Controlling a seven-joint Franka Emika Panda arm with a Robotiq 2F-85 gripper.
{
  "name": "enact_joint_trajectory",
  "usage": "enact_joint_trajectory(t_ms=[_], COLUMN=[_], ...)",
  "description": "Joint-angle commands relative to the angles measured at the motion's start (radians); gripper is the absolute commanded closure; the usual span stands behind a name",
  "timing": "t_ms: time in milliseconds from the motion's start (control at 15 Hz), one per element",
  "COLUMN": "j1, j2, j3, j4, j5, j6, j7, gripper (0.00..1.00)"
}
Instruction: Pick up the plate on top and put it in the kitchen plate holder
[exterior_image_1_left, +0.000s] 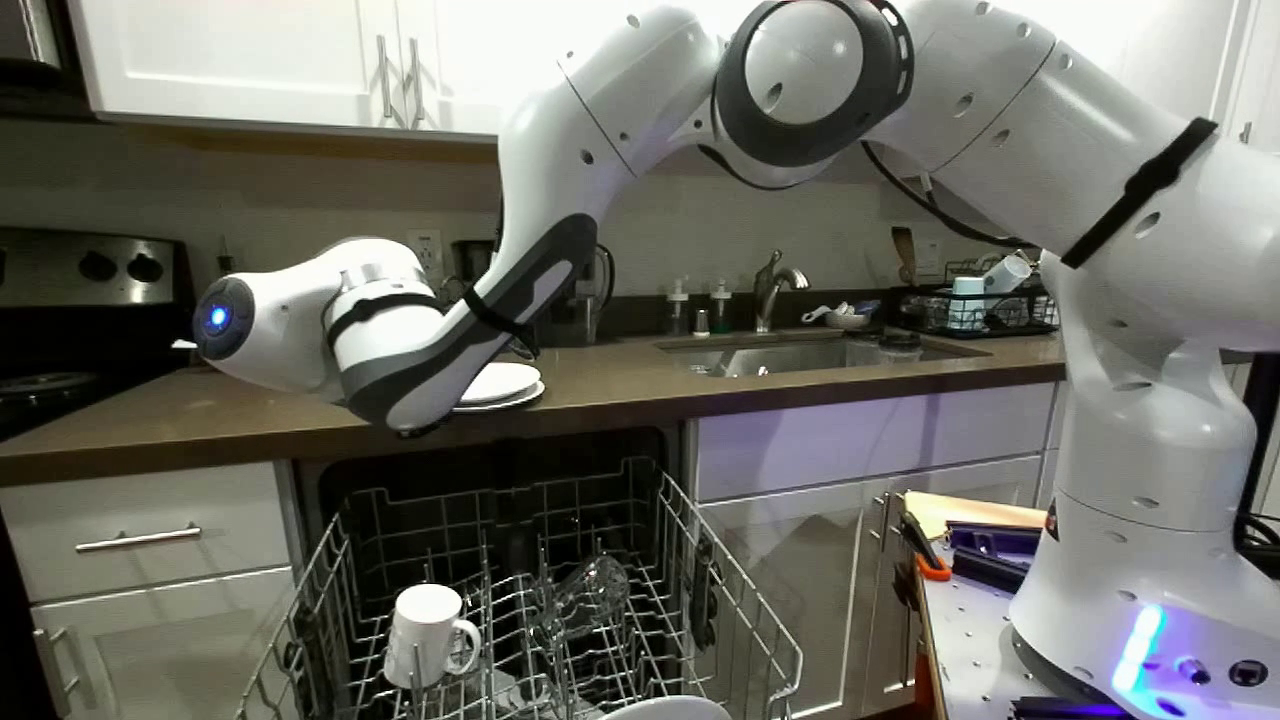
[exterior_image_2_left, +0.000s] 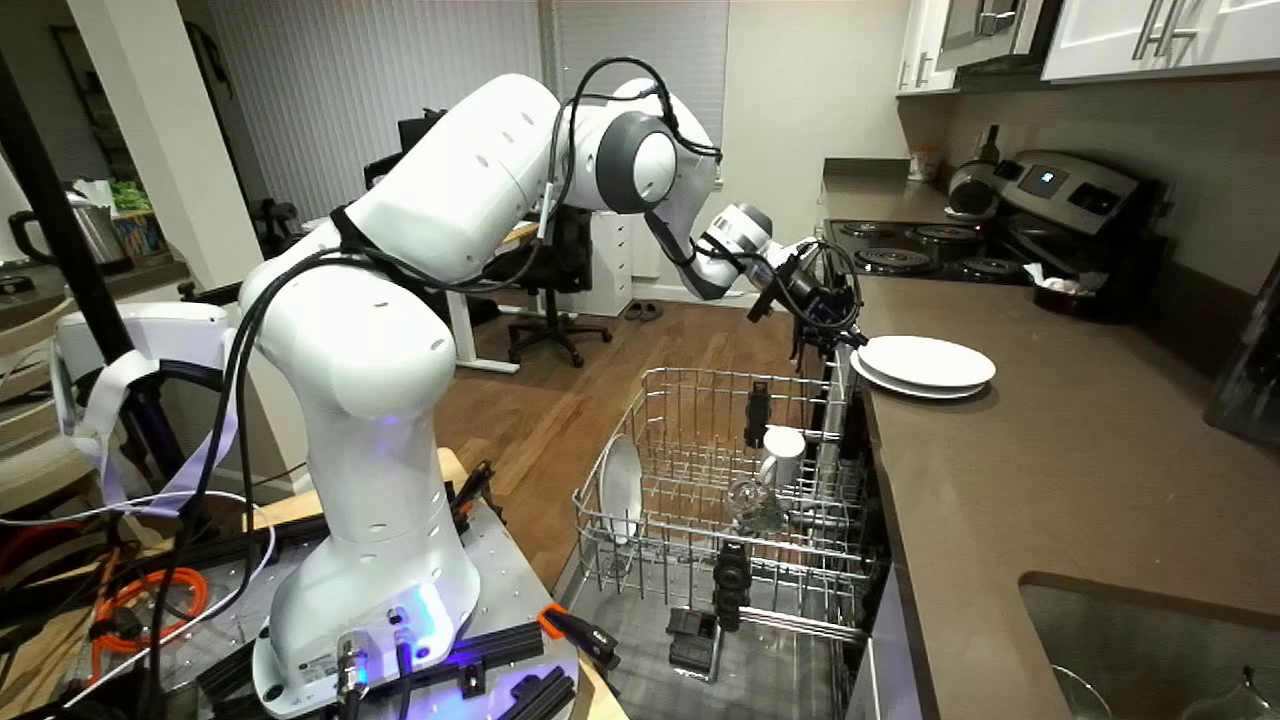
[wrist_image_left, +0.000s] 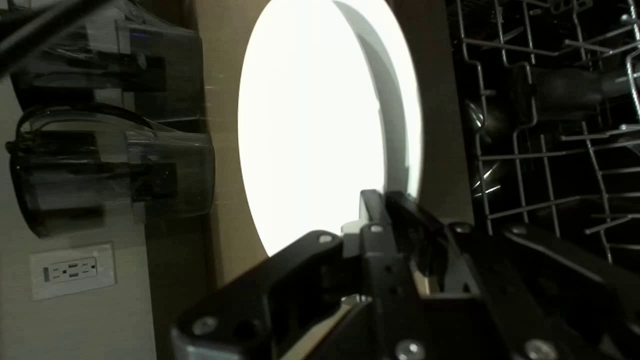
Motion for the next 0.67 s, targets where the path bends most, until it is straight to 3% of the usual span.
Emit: enact_joint_trajectory(t_ms=[0, 600], j1=[-0.005, -0.006], j2=[-0.032, -0.042], j3=[0.0, -0.028], j4=[-0.028, -0.031], j5=[0.035, 0.078], j6=[0.05, 0.027], j7=[-0.036, -0.024], gripper=[0.93, 0.93])
